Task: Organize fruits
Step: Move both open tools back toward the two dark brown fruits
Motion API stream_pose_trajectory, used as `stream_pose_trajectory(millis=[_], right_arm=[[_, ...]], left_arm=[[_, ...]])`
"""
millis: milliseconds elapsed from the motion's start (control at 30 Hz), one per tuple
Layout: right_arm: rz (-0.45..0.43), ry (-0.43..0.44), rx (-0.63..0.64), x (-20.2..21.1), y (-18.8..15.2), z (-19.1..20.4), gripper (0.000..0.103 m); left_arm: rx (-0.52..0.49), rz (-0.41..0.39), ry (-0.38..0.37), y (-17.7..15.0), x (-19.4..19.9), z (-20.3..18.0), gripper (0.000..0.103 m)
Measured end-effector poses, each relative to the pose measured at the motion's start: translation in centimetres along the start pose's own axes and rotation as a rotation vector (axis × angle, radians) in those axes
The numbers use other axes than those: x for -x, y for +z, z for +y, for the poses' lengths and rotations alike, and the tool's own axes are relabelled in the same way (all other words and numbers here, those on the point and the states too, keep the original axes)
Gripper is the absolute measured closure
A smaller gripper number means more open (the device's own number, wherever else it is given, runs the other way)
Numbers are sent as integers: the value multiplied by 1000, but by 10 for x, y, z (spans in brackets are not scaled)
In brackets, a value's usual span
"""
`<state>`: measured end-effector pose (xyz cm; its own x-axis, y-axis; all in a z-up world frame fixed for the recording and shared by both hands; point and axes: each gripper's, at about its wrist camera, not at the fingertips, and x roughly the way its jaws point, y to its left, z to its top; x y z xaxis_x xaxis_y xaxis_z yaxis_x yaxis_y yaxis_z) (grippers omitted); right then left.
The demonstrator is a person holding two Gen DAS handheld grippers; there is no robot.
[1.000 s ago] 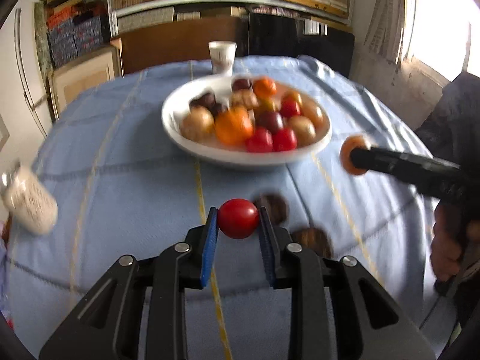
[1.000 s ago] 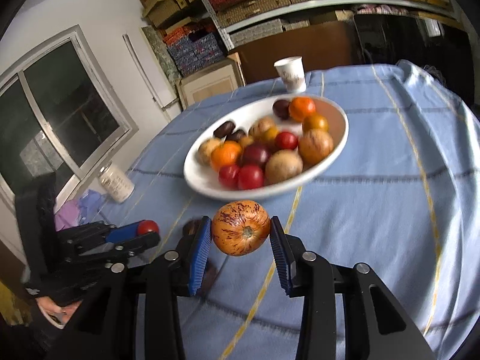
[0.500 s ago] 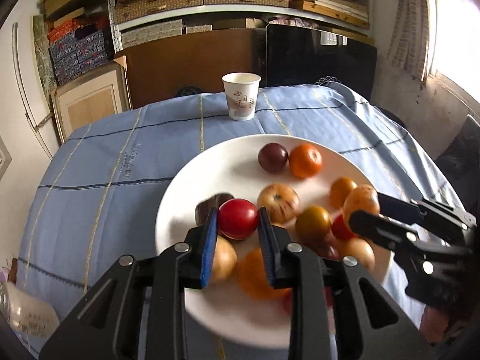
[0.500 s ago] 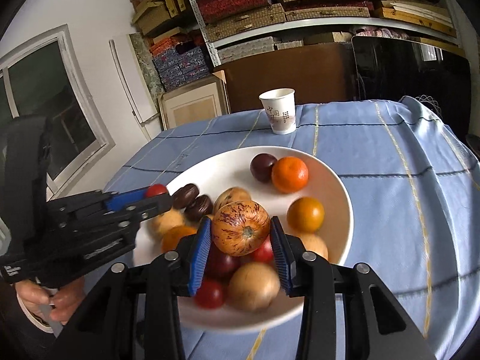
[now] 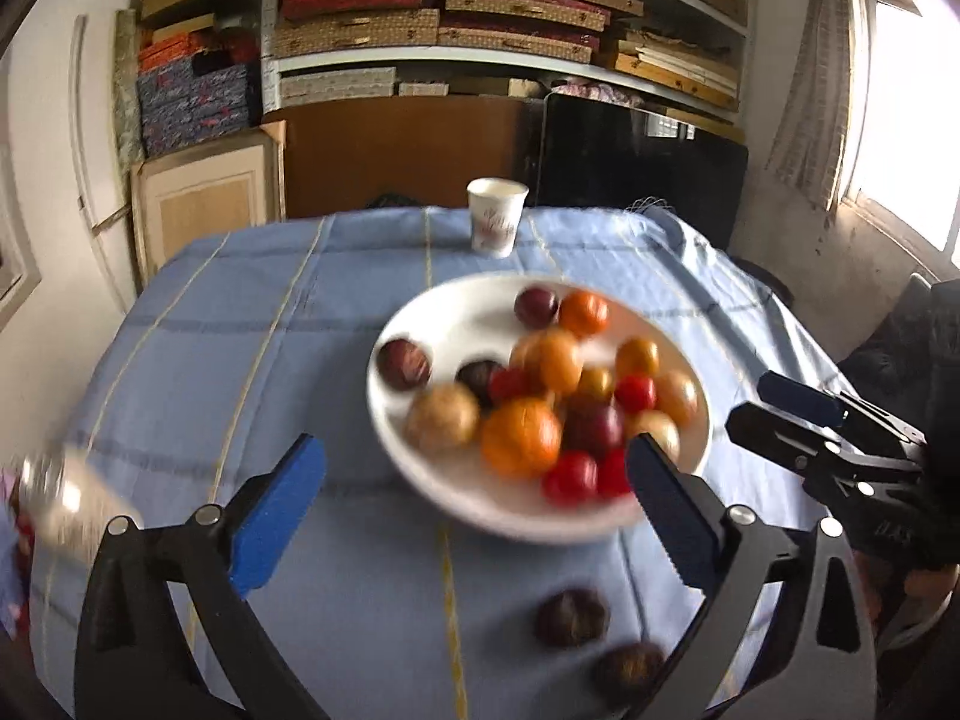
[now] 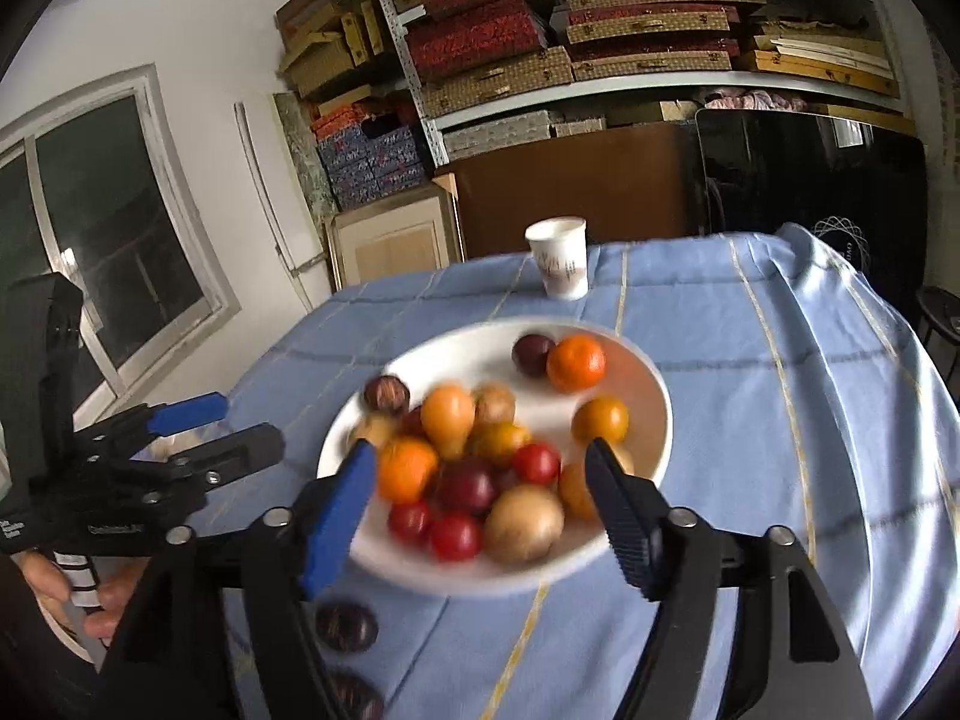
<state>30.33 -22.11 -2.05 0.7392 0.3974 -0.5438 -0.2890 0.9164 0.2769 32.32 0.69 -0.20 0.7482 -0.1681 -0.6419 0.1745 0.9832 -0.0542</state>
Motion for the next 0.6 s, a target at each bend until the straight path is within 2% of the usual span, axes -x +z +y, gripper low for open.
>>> stream_pose_trajectory(millis=[100, 200, 267, 333, 400, 500, 600], right_arm=[[97, 20, 2, -3, -34, 7, 30], [185, 40, 3, -3, -62, 20, 29], [192, 71, 46, 1, -68, 33, 29], [160, 78, 129, 9, -70, 50, 30], [142, 87, 187, 14, -72, 60, 30], [187, 100, 204, 8, -75, 65, 30], [218, 102, 215, 4, -77, 67, 34]], left_arm=[[65, 32, 14, -39, 3, 10, 5], [144, 138, 13, -62, -6, 23, 5], [209, 169, -46, -70, -6, 33, 5], [258, 167, -47, -74, -3, 40, 5], [239, 146, -4, -74, 0, 38, 5], [177, 109, 94, -72, 4, 31, 5], [135, 106, 130, -71, 6, 26, 5]])
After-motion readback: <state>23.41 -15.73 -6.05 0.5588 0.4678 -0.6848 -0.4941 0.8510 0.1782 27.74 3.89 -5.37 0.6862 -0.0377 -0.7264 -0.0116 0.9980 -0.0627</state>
